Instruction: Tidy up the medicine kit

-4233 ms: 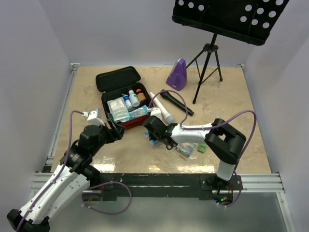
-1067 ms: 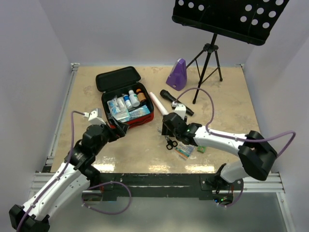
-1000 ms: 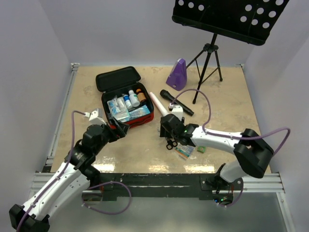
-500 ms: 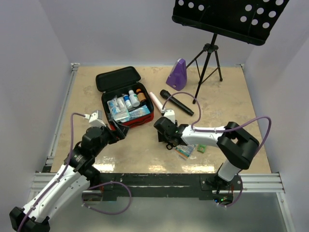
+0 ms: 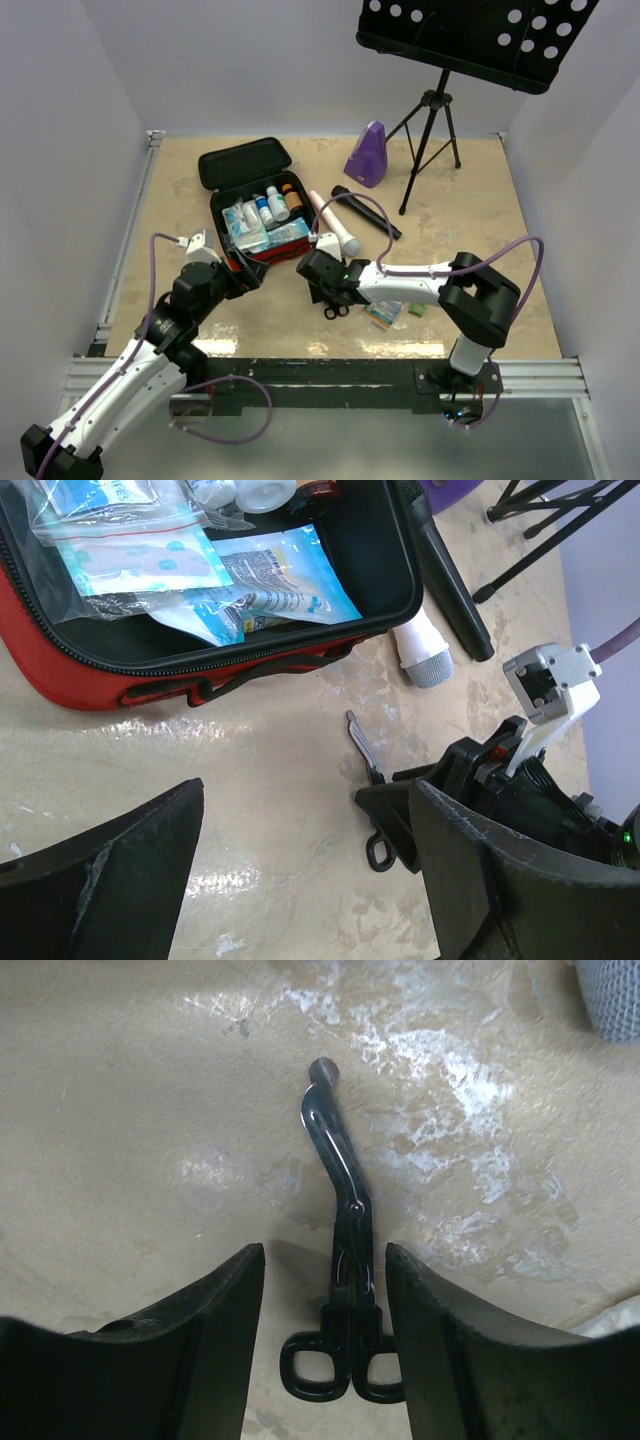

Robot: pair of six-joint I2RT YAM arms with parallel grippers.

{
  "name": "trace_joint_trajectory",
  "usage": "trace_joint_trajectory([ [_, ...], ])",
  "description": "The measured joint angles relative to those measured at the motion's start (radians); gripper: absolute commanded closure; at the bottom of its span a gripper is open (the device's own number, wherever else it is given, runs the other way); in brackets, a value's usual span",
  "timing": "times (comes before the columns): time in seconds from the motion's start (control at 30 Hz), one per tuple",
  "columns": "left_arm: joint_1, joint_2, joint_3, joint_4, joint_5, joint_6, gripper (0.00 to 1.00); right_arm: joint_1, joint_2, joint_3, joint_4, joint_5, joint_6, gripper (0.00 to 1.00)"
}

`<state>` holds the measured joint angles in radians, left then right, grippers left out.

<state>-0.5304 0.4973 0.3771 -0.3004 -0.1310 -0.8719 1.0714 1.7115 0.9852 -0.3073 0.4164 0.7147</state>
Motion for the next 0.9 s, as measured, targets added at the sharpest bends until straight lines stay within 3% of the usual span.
trace_joint_trajectory([
  [0.33, 0.0, -0.007, 0.0, -0.001, 0.002, -0.007, 0.13, -0.045, 0.054, 0.092, -0.05, -0.02, -0.09, 0.51],
  [0.9, 0.0, -0.002, -0.015, 0.0, 0.006, -0.008, 0.13, -0.109, 0.07, 0.097, -0.056, -0.187, -0.2, 0.56],
])
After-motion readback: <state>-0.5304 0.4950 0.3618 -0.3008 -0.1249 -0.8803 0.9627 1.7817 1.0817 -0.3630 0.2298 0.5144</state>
